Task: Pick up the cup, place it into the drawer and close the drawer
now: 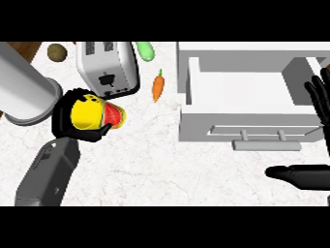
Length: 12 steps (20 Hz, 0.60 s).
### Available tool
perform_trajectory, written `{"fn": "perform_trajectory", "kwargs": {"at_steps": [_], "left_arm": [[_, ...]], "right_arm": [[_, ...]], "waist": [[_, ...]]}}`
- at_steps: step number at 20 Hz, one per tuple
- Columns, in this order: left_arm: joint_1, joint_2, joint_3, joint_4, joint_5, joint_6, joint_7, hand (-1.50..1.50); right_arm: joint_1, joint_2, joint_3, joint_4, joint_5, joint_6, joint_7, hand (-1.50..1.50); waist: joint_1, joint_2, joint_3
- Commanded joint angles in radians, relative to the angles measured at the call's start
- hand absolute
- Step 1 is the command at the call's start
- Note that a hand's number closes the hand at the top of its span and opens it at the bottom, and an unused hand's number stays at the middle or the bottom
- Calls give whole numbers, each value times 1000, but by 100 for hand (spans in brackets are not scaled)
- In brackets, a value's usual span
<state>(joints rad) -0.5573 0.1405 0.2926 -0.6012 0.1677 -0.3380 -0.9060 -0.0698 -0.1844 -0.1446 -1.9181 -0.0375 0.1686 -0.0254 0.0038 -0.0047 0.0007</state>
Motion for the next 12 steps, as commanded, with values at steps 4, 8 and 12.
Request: {"fn": "perform_trajectory", "kwargs": {"at_steps": [4, 8, 12], "left_arm": [[-76, -58, -83, -255, -9, 91, 157, 150], [-94, -109, -127, -434, 3, 185, 345, 150], [-247, -139, -205, -438, -14, 301, 464, 150]], "right_arm": [[35, 26, 28, -31, 25, -10, 11, -150], [27, -21, -26, -33, -22, 27, 34, -150], [-33, 12, 0, 28, 10, -7, 13, -150]], "waist": [[1, -1, 0], [1, 0, 0], [-4, 2, 0]]}}
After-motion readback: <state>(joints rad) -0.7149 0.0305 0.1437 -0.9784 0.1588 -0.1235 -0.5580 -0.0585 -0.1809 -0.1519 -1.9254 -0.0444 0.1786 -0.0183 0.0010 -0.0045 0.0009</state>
